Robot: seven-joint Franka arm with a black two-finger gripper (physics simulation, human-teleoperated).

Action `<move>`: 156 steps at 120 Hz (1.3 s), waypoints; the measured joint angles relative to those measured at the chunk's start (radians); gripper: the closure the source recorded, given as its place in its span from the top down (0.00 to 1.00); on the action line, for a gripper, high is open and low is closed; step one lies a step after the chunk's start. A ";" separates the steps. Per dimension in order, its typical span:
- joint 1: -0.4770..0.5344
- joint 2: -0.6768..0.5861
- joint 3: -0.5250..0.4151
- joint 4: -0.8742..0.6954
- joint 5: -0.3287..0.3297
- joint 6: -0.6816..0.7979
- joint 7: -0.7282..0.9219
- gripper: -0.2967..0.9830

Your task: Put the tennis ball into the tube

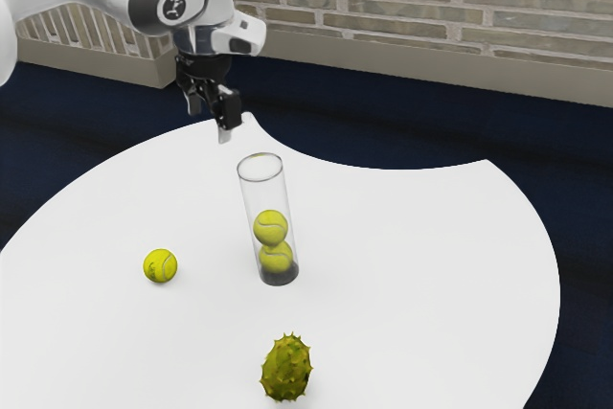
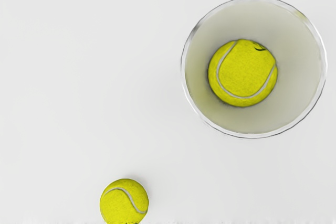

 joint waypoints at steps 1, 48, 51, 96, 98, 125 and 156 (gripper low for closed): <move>0.001 -0.002 0.001 -0.003 0.001 0.001 0.004 0.77; 0.040 0.028 0.156 -0.357 -0.034 0.119 0.119 0.77; 0.042 0.033 0.167 -0.380 -0.040 0.143 0.123 0.77; 0.083 0.219 0.279 -0.437 -0.055 0.481 0.164 0.77; 0.083 0.226 0.281 -0.436 -0.056 0.491 0.165 0.77; 0.084 0.255 0.299 -0.462 -0.091 0.571 0.179 0.75; 0.086 0.247 0.307 -0.490 -0.124 0.599 0.187 0.59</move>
